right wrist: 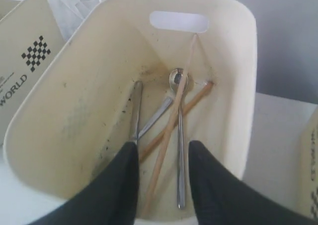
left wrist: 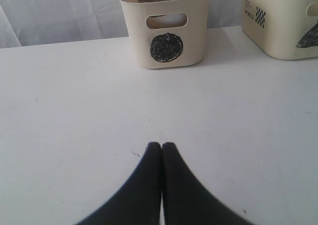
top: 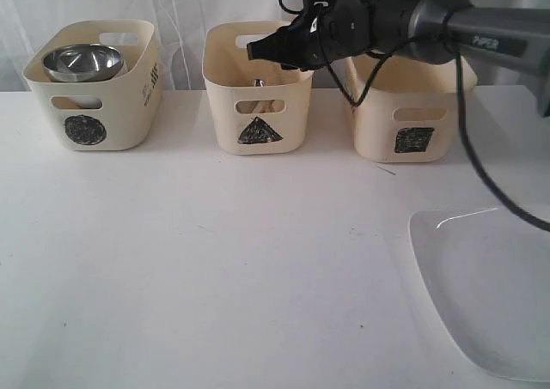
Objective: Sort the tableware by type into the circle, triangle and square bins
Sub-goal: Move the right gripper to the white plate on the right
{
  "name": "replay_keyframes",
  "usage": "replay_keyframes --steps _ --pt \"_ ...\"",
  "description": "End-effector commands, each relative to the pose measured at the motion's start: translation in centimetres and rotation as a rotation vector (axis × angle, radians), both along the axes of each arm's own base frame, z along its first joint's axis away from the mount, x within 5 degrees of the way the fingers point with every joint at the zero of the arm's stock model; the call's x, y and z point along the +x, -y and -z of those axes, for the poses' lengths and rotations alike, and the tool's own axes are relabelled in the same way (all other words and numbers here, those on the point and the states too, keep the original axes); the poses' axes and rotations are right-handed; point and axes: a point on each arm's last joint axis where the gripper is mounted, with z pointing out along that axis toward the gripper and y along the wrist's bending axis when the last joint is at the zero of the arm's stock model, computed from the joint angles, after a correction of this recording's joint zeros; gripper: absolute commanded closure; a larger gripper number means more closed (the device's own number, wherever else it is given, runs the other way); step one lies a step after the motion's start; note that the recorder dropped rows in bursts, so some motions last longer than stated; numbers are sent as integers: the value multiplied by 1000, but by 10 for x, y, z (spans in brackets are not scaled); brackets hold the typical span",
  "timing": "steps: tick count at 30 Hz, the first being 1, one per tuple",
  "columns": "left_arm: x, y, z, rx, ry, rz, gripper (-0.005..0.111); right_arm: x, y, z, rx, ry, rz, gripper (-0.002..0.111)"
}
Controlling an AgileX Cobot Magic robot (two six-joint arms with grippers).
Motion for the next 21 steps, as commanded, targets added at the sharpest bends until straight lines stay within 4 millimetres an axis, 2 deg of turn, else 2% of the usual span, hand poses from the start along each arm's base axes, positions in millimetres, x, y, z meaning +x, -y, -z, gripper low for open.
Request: replay_keyframes --steps 1,4,7,10,12,16,21 --pt "0 0 1 -8 2 4 107 -40 13 -18 -48 -27 -15 75" --pt "0 0 1 -8 2 4 107 -74 24 -19 -84 -60 -23 75" --pt "0 0 1 -8 2 4 107 -119 38 -26 -153 -102 -38 75" --pt "0 0 1 -8 2 4 107 -166 53 -30 -267 -176 -62 75" --pt "0 0 1 -8 2 4 107 -200 60 -31 -403 -214 -99 75" --pt "0 0 1 -8 2 4 107 -254 67 -16 -610 -364 -155 75" --pt "0 0 1 -8 2 4 107 -299 73 23 -856 -563 -177 74"
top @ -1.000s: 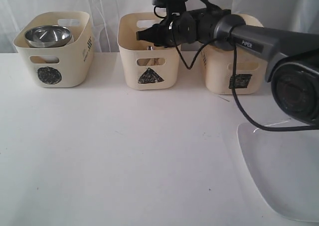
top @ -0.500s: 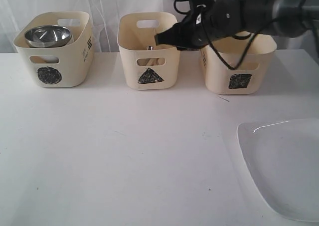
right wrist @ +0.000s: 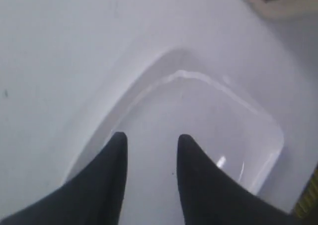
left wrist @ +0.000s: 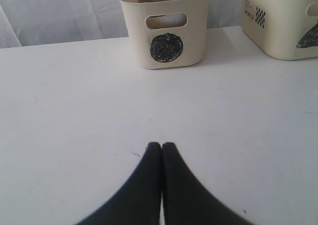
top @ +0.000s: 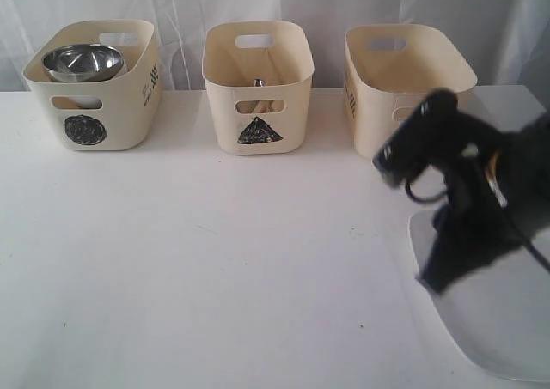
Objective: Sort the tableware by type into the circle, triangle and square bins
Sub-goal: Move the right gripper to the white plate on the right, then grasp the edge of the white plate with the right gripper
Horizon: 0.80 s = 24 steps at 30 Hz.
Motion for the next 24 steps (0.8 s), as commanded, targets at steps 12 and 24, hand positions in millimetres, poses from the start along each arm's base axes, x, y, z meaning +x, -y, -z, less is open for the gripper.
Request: replay_keyframes --steps 12,24 --pt "0 0 1 -8 2 4 107 -70 -7 64 -295 -196 -109 54" --pt "0 0 1 -8 2 4 107 -76 -16 82 -252 -213 -190 54"
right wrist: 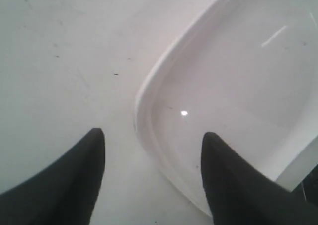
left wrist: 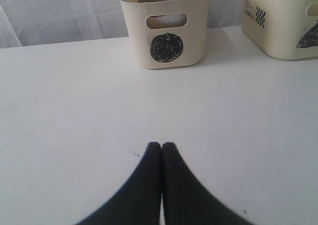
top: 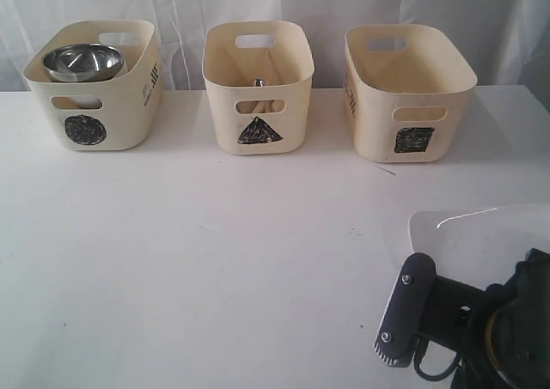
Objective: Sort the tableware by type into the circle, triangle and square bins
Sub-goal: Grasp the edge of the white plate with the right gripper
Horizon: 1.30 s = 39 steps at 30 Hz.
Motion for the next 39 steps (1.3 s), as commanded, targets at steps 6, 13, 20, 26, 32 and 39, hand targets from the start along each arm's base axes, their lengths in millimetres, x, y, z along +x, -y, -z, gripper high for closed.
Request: replay_keyframes --steps 6,13,20,26,32,39 --pt "0 0 1 -8 2 4 107 4 -7 37 -70 -79 -31 54" --pt "0 0 1 -8 2 4 107 13 -8 62 -176 -91 0 60" --pt "0 0 1 -8 2 4 107 16 -7 68 -180 -58 72 108" --pt "0 0 1 -8 2 4 107 16 -6 47 -122 17 104 108" --pt "0 0 1 -8 2 4 107 13 0 5 7 166 150 108" --pt "0 0 1 -8 2 4 107 7 8 -37 140 304 192 108"
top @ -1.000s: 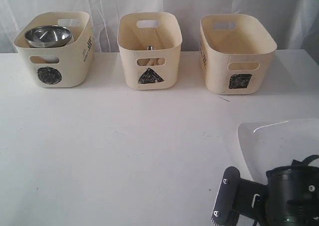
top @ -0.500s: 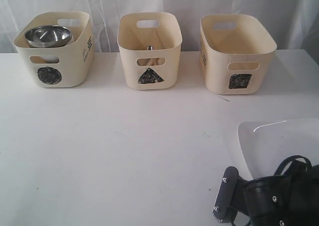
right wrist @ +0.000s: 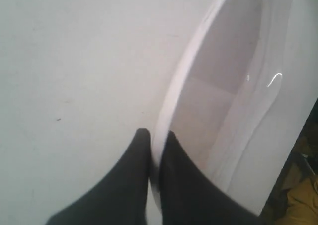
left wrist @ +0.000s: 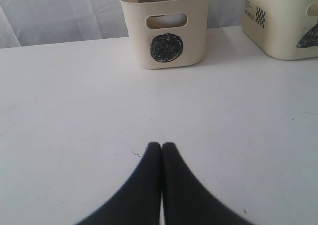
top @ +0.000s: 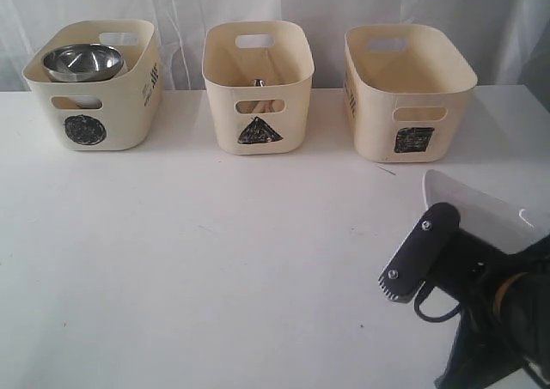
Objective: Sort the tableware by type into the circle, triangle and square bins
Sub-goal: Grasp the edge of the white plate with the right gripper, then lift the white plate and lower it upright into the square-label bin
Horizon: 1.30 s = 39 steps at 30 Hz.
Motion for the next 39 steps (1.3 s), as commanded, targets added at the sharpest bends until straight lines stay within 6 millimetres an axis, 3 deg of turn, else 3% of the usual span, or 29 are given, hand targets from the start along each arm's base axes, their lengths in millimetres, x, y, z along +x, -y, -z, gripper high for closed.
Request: replay_keyframes --steps 1,16,24,32,39 --pt "0 0 1 -8 2 4 107 -4 5 -25 93 94 23 108" --pt "0 0 1 -8 2 4 107 -24 18 -111 490 398 8 108" --pt "0 0 1 -8 2 4 107 -21 9 -149 591 536 -138 108" --pt "0 0 1 -8 2 4 107 12 -13 -182 426 702 -258 108" --pt "0 0 1 -8 2 4 107 84 -11 -191 405 764 -214 108"
